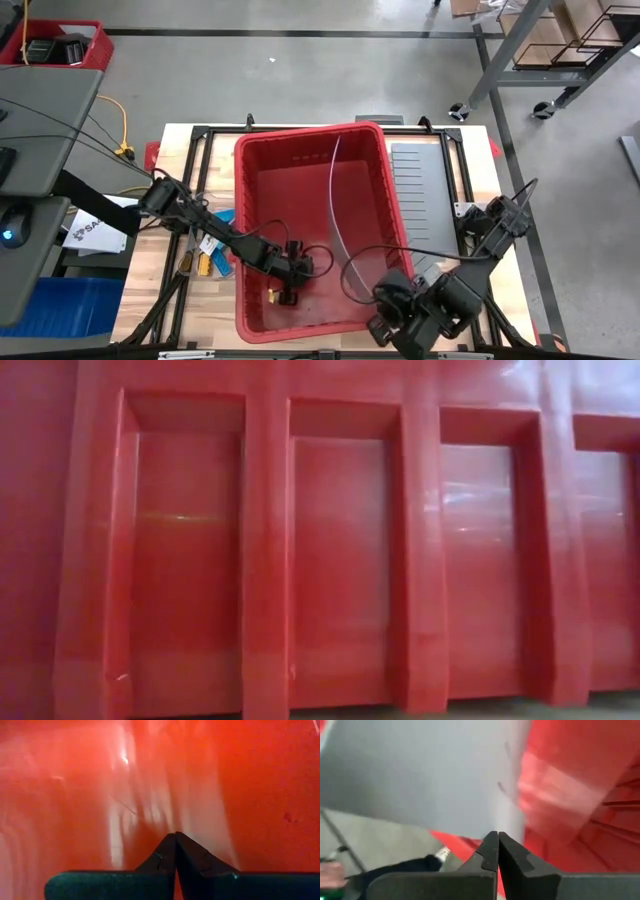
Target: Sort Items/Unsort Items
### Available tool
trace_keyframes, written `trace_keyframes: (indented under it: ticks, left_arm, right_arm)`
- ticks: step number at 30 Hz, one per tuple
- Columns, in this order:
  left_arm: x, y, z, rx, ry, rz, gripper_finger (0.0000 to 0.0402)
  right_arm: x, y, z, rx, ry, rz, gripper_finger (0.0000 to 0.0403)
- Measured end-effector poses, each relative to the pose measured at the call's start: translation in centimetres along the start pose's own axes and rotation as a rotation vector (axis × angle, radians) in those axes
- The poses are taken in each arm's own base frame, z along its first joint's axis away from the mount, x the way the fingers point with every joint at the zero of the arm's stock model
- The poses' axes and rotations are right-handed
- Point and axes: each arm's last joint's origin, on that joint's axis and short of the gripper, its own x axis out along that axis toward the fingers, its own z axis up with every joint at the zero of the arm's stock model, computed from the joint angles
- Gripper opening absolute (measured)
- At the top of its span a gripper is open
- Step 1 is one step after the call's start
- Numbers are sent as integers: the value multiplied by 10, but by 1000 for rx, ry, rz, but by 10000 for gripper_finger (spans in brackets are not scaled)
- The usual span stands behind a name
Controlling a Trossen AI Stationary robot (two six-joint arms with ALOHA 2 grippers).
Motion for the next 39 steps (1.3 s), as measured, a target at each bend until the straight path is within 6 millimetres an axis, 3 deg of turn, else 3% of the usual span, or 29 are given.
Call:
trace_keyframes:
  ticks: [7, 16, 20, 32, 39]
  left_arm:
    - [1, 4, 2, -41, -8, 18, 0]
    - [1, 7, 3, -106, -29, 57, 0]
    - [2, 8, 3, -110, -37, 65, 0]
    - [2, 10, 4, -122, -47, 85, 0]
    - [3, 14, 6, -143, -49, 90, 0]
  right_arm:
    - [0, -9, -4, -8, -59, -84, 0]
    - [36, 21, -15, 8, -54, 55, 0]
    - [42, 26, -14, 27, -75, 82, 0]
    - [17, 4, -2, 1, -28, -104, 0]
    - [25, 1, -5, 1, -38, -135, 0]
